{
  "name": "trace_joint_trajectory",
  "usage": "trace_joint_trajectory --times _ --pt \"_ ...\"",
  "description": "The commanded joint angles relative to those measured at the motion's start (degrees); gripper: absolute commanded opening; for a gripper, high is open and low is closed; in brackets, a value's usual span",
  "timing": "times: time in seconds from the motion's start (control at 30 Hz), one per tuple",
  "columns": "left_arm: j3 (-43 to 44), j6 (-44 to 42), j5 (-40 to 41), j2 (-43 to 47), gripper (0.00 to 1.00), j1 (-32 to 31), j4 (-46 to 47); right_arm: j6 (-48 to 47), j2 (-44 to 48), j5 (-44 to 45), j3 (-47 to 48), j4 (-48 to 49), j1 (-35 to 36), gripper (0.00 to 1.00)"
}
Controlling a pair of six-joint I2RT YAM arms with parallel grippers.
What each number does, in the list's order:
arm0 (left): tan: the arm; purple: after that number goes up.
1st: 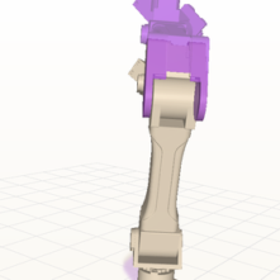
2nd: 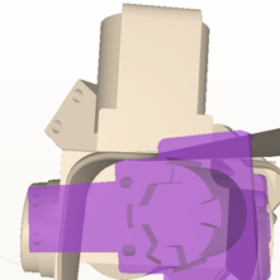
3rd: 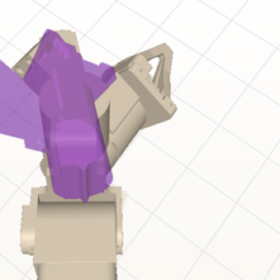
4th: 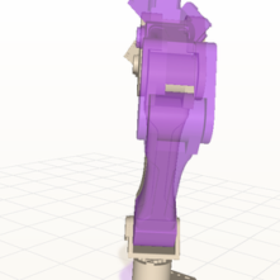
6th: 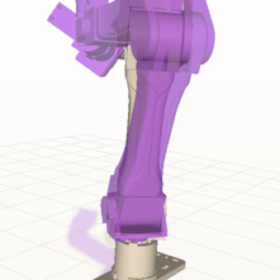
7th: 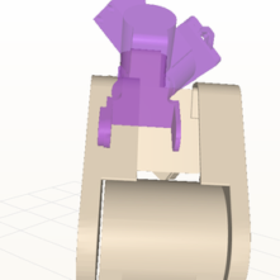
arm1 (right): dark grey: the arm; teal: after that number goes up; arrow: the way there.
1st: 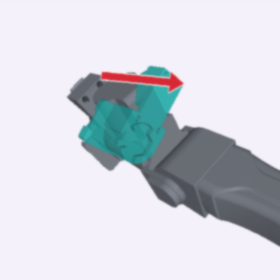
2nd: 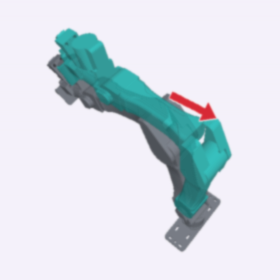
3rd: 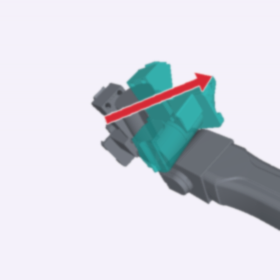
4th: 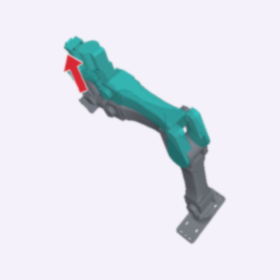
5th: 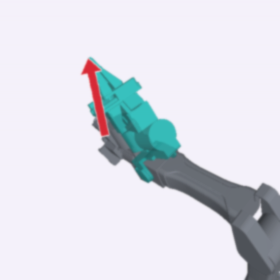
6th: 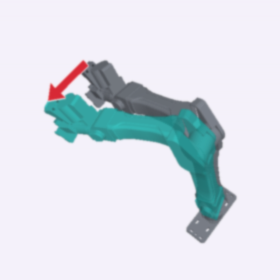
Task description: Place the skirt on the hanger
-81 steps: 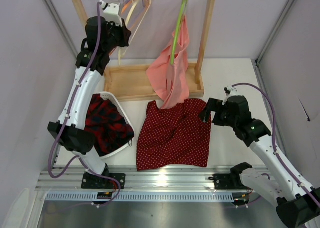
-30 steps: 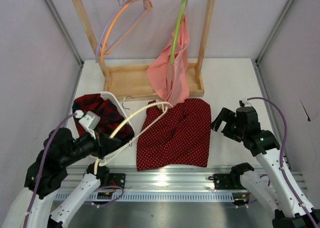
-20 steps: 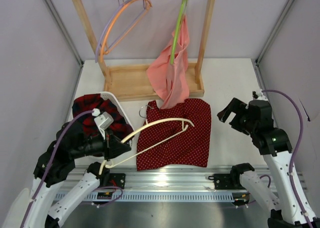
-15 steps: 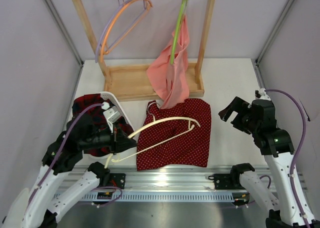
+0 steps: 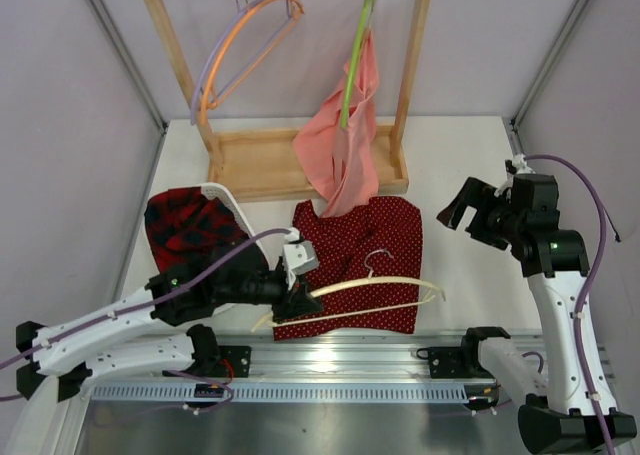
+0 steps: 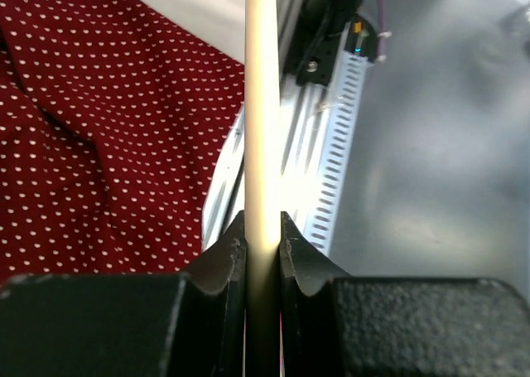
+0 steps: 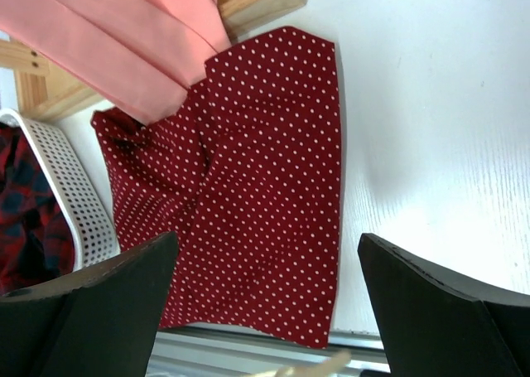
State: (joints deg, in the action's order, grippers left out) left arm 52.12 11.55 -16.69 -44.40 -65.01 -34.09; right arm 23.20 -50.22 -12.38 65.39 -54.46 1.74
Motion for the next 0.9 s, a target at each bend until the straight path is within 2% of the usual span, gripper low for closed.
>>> trace_joint_trajectory --times 0.0,0.07,0.17,0.4,0.53,0.7,0.87 --pt "-3.3 -3.7 7.5 0.9 0.00 -2.4 11.1 -3.3 -0.8 -3.2 0.2 -3.2 -1.1 0.99" --pt "-8.1 -4.6 6.9 2.7 0.00 -3.5 15.6 -2.4 -0.9 -6.0 -1.5 -3.7 -1.2 0.99" --pt "-11.9 -4.3 6.1 4.0 0.00 -5.4 18.4 -0.4 0.5 -10.3 -6.5 -3.1 -1.2 0.92" --pt "-16.7 -4.2 7.0 3.3 0.00 -13.9 22.9 1.1 2.2 -10.8 -18.4 -2.2 0.3 0.91" --pt "-18.3 -4.4 8.9 1.1 0.00 -17.4 24.7 2.4 1.1 -9.1 -20.5 -0.2 4.1 0.90" --pt "-19.9 -4.0 13.8 -0.2 0.00 -20.3 26.8 6.0 -2.0 -6.4 -21.8 2.7 13.6 0.88" --pt "-24.9 -1.7 16.4 -0.8 0.00 -20.5 31.9 9.0 -3.9 -3.7 -24.1 2.2 19.1 0.79"
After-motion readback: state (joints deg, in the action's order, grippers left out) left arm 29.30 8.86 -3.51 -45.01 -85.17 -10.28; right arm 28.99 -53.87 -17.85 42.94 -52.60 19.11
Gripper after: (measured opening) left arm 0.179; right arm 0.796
